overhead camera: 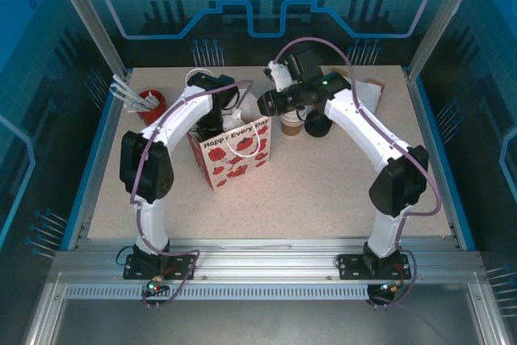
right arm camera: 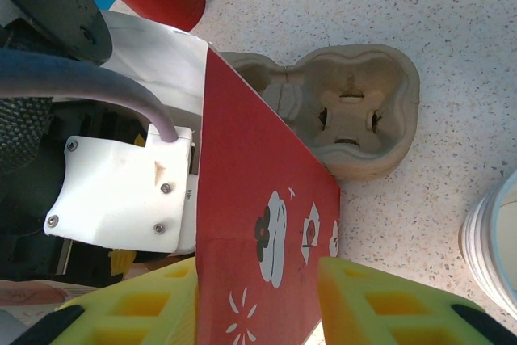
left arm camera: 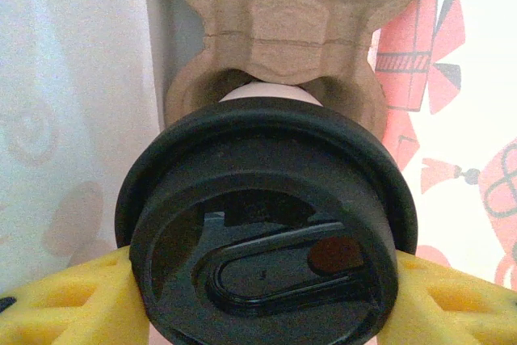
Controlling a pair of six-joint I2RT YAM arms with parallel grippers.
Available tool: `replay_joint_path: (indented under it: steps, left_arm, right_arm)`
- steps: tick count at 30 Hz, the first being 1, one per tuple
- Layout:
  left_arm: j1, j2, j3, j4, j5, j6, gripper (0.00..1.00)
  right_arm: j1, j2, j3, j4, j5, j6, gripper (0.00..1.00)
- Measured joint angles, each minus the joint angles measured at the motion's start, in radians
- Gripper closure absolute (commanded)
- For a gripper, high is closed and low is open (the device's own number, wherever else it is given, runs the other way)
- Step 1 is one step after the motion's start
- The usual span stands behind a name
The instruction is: Pack the takeout coffee
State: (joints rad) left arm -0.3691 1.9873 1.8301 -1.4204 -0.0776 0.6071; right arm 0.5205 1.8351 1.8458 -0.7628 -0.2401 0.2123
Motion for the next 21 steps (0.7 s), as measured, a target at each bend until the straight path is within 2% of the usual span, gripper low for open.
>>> replay_joint_path:
  steps: [21]
  left_arm:
    - [0.02,0.045,0.06,-0.034,0.026,0.048,0.49]
  right_arm:
    - [0.0,0.004,0.0,0.0,0.0,0.0,0.6]
